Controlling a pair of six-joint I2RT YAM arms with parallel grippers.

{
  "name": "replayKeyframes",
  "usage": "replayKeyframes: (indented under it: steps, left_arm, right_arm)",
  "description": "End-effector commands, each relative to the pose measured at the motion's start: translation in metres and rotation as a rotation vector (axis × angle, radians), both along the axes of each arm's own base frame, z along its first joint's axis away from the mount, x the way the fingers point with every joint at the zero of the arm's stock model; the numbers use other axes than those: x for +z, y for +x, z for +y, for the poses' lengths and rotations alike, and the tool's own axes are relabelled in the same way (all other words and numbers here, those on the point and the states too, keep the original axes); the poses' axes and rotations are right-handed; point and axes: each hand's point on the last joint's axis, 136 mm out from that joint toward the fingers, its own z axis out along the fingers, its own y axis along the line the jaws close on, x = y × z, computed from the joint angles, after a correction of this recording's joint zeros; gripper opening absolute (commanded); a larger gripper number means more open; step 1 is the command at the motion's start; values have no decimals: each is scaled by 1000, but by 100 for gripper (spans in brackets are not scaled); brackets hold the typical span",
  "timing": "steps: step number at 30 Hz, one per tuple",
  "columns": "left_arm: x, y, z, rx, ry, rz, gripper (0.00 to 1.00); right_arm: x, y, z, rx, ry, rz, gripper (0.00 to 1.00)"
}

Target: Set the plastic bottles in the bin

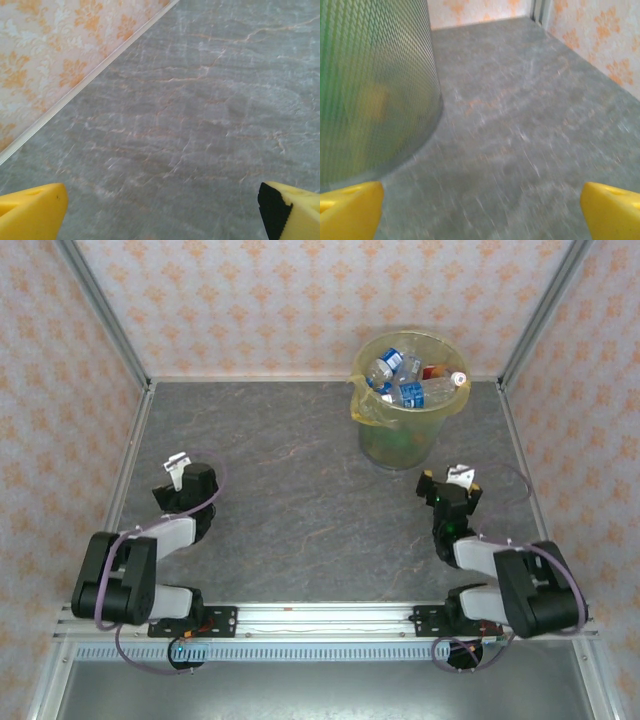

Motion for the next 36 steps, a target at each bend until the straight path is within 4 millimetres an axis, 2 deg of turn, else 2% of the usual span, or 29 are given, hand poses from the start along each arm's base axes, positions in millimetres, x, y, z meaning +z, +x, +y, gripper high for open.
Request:
replayKeyframes:
  steps: [1, 5, 8, 11, 13, 16, 18, 20, 36]
  left_arm:
    - [37, 29, 1, -20, 38, -183, 100]
    - [52, 38, -8, -99, 63, -300, 100]
    - [49, 48, -16, -154, 43, -284, 100]
    - [52, 43, -27, -231, 42, -379, 100]
    - [50, 41, -35, -272, 24, -364, 100]
    - [45, 28, -41, -315, 27, -412, 99]
    - [55, 27, -40, -312, 46, -469, 100]
    - [47, 30, -39, -310, 22, -422, 100]
    - [50, 28, -38, -309, 39, -442, 100]
  right_arm:
    - [42, 31, 5, 30, -21, -165, 100]
    - [30, 47, 0, 21, -46, -127, 100]
    - [30, 43, -7, 22, -2, -151, 100]
    - [33, 34, -7, 56, 26, -201, 100]
    - [31, 32, -8, 64, 36, -202, 100]
    - [28, 28, -5, 93, 34, -226, 100]
    - [27, 29, -4, 94, 38, -207, 100]
    - [28, 29, -5, 95, 36, -215, 100]
    - [26, 32, -6, 98, 46, -206, 100]
